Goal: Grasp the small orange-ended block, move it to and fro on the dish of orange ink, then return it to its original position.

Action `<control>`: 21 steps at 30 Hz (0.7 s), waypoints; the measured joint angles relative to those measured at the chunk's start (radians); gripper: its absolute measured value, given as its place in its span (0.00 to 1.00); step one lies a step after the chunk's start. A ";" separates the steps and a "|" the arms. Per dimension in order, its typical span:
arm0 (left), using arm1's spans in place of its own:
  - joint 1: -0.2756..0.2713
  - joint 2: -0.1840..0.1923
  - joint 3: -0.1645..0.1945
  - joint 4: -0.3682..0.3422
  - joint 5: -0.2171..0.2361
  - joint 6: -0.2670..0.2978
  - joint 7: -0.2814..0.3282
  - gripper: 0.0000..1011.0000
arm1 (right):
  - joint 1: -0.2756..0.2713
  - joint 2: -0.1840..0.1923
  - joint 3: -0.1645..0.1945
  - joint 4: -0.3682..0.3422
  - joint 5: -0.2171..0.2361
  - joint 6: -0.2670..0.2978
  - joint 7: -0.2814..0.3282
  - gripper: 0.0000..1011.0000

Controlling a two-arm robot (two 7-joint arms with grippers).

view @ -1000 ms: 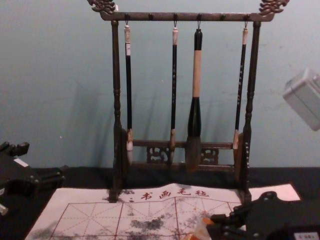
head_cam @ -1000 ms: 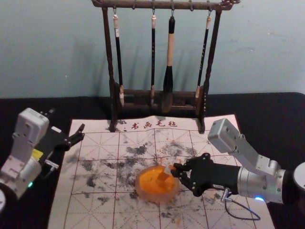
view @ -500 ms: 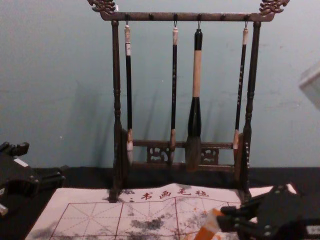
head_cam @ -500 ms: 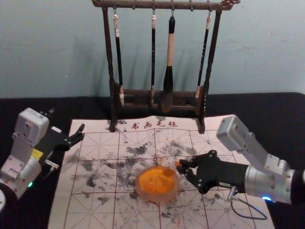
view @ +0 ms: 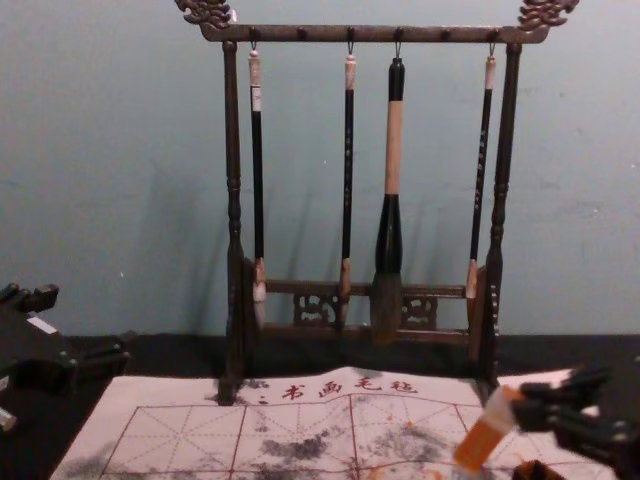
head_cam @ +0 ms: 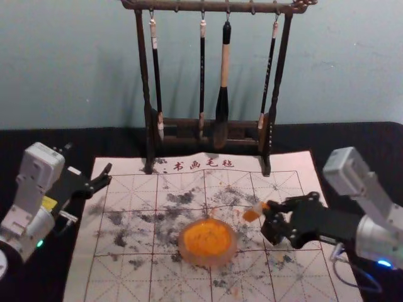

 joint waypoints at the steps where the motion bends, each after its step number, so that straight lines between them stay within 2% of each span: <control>1: 0.000 0.000 0.000 0.000 0.000 0.000 0.000 0.99 | -0.014 0.008 0.015 -0.011 0.005 0.000 -0.009 0.08; 11: 0.000 0.000 0.000 0.000 0.000 0.000 0.000 0.99 | -0.104 0.048 0.104 -0.072 0.021 0.003 -0.056 0.08; 21: 0.000 0.000 0.000 0.000 0.000 0.000 0.000 0.99 | -0.149 0.058 0.142 -0.089 0.020 0.018 -0.063 0.08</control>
